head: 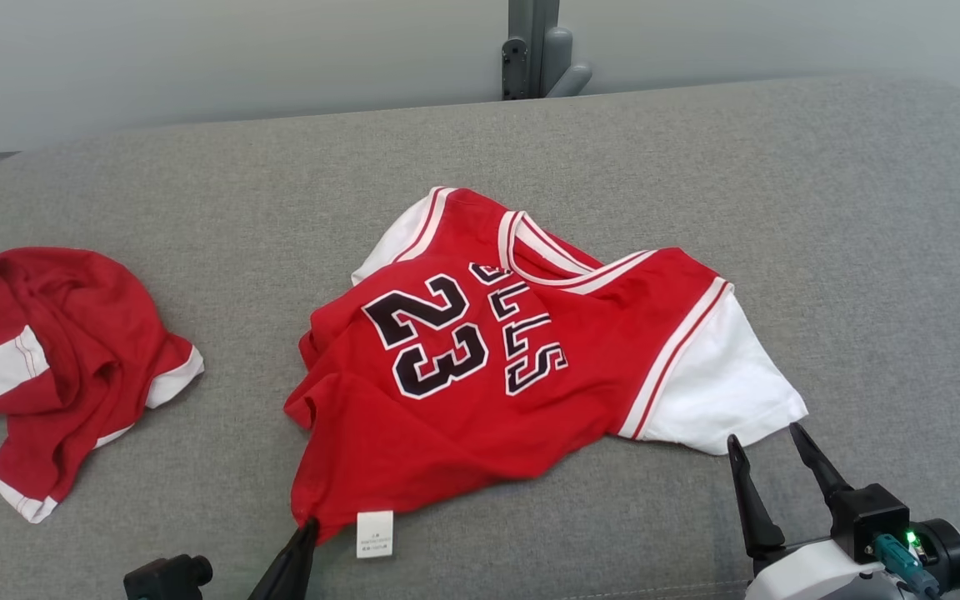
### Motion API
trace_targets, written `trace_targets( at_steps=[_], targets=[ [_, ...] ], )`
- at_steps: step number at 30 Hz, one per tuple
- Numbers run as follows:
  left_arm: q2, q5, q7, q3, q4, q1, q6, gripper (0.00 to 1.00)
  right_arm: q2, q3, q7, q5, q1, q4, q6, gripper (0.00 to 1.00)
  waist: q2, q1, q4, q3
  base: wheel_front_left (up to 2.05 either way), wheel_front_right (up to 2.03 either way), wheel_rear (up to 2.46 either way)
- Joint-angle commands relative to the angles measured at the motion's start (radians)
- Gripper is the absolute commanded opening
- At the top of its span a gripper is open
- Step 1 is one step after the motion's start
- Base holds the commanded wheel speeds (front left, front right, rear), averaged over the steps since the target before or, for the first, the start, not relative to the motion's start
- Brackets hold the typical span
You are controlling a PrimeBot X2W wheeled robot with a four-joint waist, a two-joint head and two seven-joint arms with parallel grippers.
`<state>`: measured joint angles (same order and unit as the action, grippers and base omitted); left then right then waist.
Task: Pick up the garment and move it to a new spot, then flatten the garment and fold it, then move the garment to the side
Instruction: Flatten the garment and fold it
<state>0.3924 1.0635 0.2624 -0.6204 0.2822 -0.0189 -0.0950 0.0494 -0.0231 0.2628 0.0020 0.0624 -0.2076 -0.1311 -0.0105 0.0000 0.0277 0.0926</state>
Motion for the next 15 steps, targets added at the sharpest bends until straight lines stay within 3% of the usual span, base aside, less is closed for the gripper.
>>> trace_targets(
  at_steps=[1,4,5,7,8,9,15],
  targets=[
    [-0.02,-0.028,0.003,0.037,0.036,0.019,-0.01,0.0,0.002,0.003,0.003,-0.004,-0.004,-0.001,0.001,1.0,0.0105,0.0,0.004,-0.004,0.0,0.0,0.0],
    [-0.061,-0.08,0.003,0.1,0.1,0.041,-0.021,0.02,0.002,0.003,0.003,-0.008,-0.003,-0.002,0.001,1.0,0.0105,0.0,0.004,-0.01,0.0,0.0,0.0],
    [-0.073,-0.1,0.003,0.12,0.123,0.047,-0.024,0.09,0.002,0.001,0.003,-0.009,-0.004,-0.003,0.001,1.0,0.0105,0.0,0.002,-0.011,0.0,0.0,0.0],
    [-0.1,-0.121,0.003,0.158,0.159,0.057,-0.029,0.45,0.002,0.001,0.003,-0.007,-0.008,-0.001,0.001,1.0,0.0105,0.0,-0.003,-0.015,0.0,0.0,0.0],
    [-0.109,-0.136,0.003,0.172,0.171,0.059,-0.031,0.79,0.002,0.001,0.003,-0.006,-0.008,-0.002,0.001,1.0,0.0105,0.0,-0.006,-0.017,0.0,0.0,0.0],
    [-0.118,-0.149,0.003,0.185,0.182,0.062,-0.033,1.0,0.002,0.001,0.003,-0.005,-0.007,-0.002,0.001,1.0,0.0105,0.0,-0.008,-0.018,0.0,0.0,0.0],
    [-0.142,-0.165,0.002,0.196,0.239,0.081,-0.036,1.0,0.002,0.002,0.003,-0.003,0.002,-0.003,0.001,1.0,0.0105,0.0,-0.024,-0.029,0.0,0.0,0.0]
  ],
)
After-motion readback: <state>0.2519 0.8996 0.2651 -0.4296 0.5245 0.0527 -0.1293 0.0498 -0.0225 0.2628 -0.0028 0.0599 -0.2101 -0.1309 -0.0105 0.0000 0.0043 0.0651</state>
